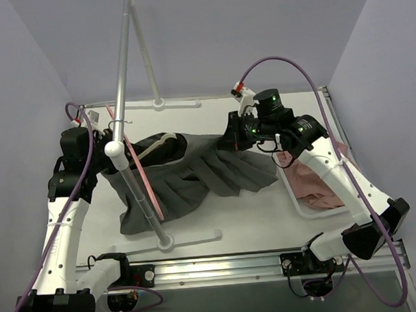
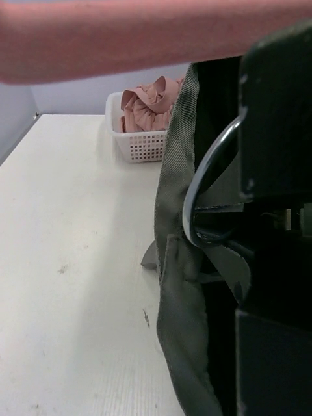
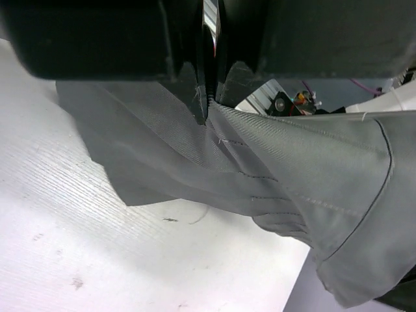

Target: Remove the skirt from the hanger

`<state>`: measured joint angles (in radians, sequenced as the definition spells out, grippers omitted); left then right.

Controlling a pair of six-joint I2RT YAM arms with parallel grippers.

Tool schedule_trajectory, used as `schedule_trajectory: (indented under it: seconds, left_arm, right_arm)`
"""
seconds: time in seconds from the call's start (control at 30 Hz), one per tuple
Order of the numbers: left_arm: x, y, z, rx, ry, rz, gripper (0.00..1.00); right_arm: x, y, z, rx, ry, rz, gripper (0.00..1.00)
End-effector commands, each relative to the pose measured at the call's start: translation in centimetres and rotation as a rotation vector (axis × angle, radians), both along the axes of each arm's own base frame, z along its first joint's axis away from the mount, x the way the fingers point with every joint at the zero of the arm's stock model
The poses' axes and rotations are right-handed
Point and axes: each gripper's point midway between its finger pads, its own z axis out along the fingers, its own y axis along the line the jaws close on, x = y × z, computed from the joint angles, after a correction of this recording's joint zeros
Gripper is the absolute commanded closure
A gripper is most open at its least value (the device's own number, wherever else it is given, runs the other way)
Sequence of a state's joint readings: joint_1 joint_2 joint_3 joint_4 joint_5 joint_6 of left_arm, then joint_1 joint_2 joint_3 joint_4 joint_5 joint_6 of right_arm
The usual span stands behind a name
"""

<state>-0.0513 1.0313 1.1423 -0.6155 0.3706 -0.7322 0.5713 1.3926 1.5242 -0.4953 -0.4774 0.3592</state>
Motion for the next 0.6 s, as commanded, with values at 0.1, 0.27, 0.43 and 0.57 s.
schedule_trajectory:
  seconds: [0.1, 0.27, 0.43, 0.57]
  left_arm:
    - [0.8, 1.7, 1.6, 0.054, -0.074, 0.035, 0.98]
    - [1.0, 1.0, 2.1, -0.006, -0.08, 0.03, 0.98]
    - [0.7, 0.9, 2.4, -0.028, -0.086, 0.034, 0.98]
    - [0.4, 0.6, 2.5, -0.053, -0.083, 0.029, 0.98]
  right_arm:
    - [0.9, -3.3, -1.3, 0.007, 0.043, -0.117, 1.0]
    - [-1.8, -0.6, -3.8, 0.069, 0.13, 0.024, 1.0]
    - [-3.8, 2.8, -5.8, 0.027, 0.164, 0.119, 1.0]
    - [-4.3, 5.3, -6.8, 0.023, 0.175, 0.166, 1.0]
